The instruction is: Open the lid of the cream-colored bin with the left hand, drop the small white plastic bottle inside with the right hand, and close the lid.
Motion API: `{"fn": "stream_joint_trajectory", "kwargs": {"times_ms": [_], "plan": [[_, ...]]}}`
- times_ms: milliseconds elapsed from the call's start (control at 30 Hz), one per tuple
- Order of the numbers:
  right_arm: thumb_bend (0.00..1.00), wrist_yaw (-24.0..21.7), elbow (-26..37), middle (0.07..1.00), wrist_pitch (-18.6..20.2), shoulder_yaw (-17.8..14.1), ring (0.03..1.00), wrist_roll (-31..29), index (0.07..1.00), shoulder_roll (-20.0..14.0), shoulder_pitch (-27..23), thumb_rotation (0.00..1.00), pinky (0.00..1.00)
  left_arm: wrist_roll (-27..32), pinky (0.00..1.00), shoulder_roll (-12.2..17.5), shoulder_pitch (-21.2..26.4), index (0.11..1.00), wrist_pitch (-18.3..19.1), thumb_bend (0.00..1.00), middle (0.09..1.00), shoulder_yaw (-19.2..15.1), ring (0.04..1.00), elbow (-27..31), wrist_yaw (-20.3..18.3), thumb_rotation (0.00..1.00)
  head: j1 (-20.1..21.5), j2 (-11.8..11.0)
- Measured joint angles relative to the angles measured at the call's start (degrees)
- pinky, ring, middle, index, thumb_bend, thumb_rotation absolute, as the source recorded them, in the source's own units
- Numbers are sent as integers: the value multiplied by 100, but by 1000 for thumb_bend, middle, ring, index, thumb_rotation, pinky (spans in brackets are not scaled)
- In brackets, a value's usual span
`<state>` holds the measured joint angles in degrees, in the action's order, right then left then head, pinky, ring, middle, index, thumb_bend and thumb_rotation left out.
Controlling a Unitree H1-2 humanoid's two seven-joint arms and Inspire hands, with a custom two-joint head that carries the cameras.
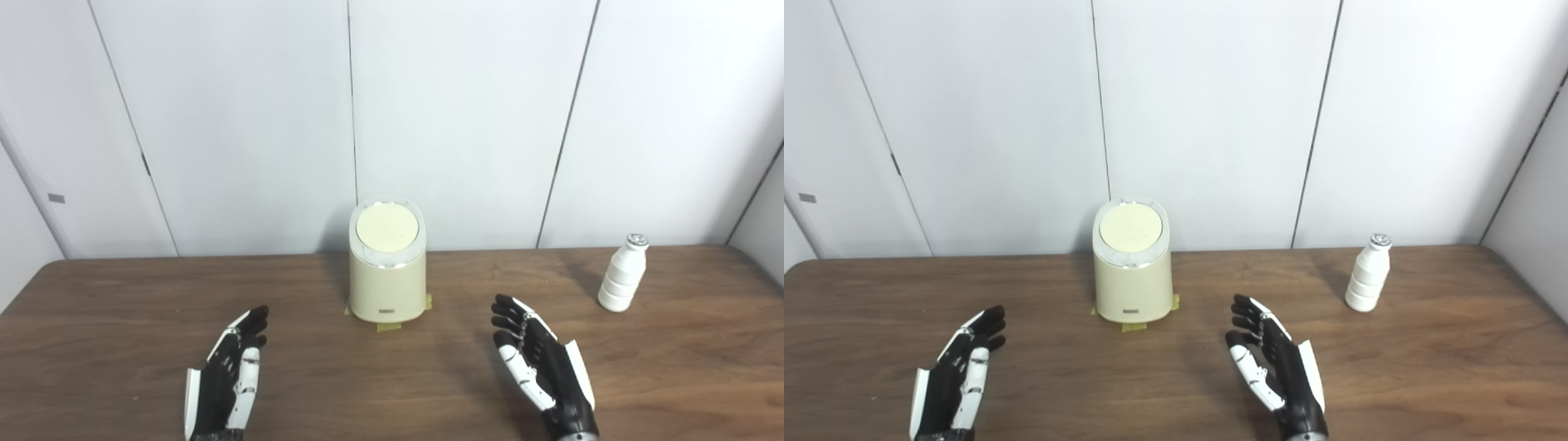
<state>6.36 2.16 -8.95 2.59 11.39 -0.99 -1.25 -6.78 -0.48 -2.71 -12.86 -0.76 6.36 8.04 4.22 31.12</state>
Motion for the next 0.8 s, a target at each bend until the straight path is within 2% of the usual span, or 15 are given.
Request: {"fn": "stream_joint_trajectory", "kwargs": {"times_ms": [200,333,433,567,800], "plan": [[198,2,-46,805,-19,10,783,2,802,20,-34,636,707,43,829,4,16,807,5,157,832,-25,845,1,-13,684,70,-35],[202,10,-75,807,-14,6,788,3,804,29,-64,653,713,196,882,10,30,831,70,257,853,-27,874,32,-160,797,70,-79],[197,31,-115,808,-14,6,788,5,804,39,-111,627,714,220,860,-5,19,830,259,350,847,-14,865,92,-184,851,70,-79],[190,56,-134,805,-14,9,784,30,803,40,-121,628,708,176,855,-54,59,837,511,399,851,11,868,402,-195,881,26,-106],[203,110,-211,807,-16,8,784,36,804,52,-179,632,712,92,831,6,791,860,919,508,872,-7,859,721,-224,860,-9,-132]]}}
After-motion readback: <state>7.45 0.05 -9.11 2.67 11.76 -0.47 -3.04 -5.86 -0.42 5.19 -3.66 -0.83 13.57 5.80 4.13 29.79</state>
